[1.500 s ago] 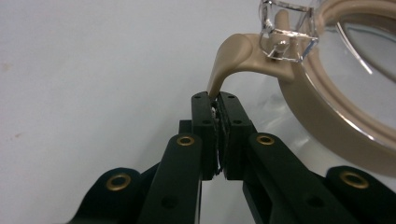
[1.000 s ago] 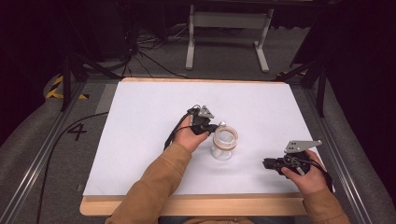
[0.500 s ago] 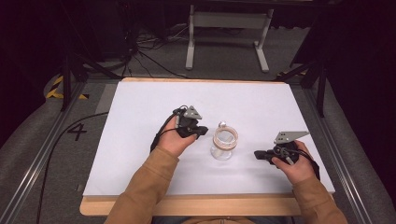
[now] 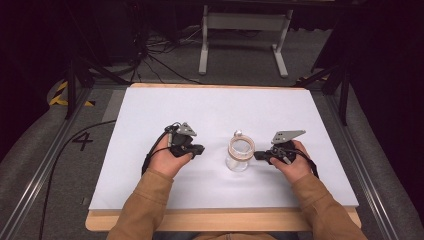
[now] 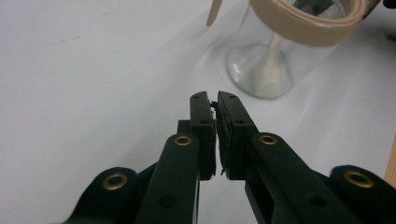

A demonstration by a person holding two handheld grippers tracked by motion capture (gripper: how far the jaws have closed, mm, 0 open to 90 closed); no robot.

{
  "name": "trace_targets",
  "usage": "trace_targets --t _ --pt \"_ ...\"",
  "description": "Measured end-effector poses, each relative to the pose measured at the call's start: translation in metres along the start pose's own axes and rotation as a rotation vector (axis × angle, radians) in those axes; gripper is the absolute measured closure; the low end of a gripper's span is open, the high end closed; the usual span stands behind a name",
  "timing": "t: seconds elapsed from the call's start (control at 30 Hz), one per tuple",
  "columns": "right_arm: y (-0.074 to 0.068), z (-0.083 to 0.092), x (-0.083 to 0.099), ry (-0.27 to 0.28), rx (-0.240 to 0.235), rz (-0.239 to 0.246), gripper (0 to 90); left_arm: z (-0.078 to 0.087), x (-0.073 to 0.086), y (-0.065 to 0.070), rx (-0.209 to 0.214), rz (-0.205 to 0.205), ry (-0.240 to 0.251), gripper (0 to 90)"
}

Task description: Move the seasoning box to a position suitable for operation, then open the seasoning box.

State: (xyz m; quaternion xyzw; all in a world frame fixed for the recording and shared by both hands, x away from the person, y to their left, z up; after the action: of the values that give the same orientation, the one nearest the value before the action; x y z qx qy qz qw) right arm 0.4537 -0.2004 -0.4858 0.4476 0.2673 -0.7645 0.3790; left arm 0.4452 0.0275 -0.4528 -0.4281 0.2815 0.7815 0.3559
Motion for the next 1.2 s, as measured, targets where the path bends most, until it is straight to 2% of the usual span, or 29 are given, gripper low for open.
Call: trace_targets --t 0.13,0.4,0.6,0.73,0.77,0.9,0.93,1.13,1.2 --pt "0.0 -0.006 0.002 -0.026 0.006 0.022 90.0 0.003 0.003 -0.003 -0.007 0.012 -0.004 84.8" --pt "-0.006 -0.006 0.002 -0.042 -0.001 0.028 90.0 0.0 0.003 -0.002 0.002 0.014 -0.007 84.1" --pt "-0.01 -0.006 0.002 -0.04 -0.009 0.035 90.0 -0.001 0.002 -0.002 0.007 0.011 -0.008 83.8" --pt "-0.007 -0.002 -0.001 -0.028 0.011 0.03 90.0 0.0 -0.003 -0.002 0.008 0.005 0.007 85.0" --pt "-0.002 0.007 -0.003 -0.018 0.035 0.034 90.0 0.0 -0.008 -0.001 0.019 0.005 0.022 85.5" --pt "0.006 0.027 -0.003 0.008 0.078 0.015 90.0 -0.005 -0.026 0.002 0.059 -0.001 0.085 86.3" --pt "0.007 0.032 -0.002 0.014 0.088 0.011 90.0 -0.005 -0.026 0.002 0.059 -0.001 0.085 86.6" --pt "0.007 0.051 0.002 0.033 0.122 -0.007 90.0 -0.018 -0.05 0.009 0.113 -0.018 0.146 87.1" --pt "0.003 0.061 0.005 0.041 0.138 -0.012 90.0 -0.025 -0.061 0.012 0.145 -0.02 0.169 87.4"
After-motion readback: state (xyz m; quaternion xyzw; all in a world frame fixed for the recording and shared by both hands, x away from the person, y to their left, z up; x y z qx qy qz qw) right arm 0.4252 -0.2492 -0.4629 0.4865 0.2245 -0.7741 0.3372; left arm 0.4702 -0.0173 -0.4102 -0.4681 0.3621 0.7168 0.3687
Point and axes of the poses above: each handheld gripper's, and its own axes: z roughly backward along the jaws, x roughly out of its underside, y roughly to its right, the point moved 10 cm from there along -z, roughly forward along the jaws, and after that the axes turned 15 degrees about y, right-handed, at the moved point
